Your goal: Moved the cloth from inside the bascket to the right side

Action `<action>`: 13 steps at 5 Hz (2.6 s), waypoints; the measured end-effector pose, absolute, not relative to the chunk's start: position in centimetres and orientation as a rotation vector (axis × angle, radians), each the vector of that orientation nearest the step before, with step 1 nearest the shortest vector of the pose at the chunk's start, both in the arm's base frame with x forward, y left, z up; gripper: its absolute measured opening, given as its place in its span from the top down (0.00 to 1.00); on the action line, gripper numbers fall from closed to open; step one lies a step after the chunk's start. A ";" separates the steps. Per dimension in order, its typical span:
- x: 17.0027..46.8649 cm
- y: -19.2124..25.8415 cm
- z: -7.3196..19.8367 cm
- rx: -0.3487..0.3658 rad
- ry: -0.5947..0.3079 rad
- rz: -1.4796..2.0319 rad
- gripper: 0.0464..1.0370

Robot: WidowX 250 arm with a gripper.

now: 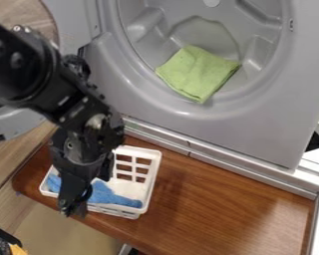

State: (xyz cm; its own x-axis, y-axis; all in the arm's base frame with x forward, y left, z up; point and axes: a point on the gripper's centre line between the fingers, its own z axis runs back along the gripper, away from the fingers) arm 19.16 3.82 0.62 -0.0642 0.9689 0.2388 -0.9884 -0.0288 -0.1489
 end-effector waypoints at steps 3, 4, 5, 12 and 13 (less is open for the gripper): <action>20.2 3.9 -0.5 0.016 -0.340 1.629 0.90; 20.4 3.8 0.2 0.011 -0.321 1.613 0.97; 21.0 4.1 1.9 0.002 -0.366 1.589 0.97; 25.7 -12.9 7.0 -0.303 -0.237 0.417 0.97; 25.8 -14.7 4.5 -0.362 -0.203 0.293 0.97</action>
State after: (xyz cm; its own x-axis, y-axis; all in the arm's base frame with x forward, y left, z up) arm 25.81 -14.74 4.46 0.9379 0.3163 0.1428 -0.2443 0.8940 -0.3755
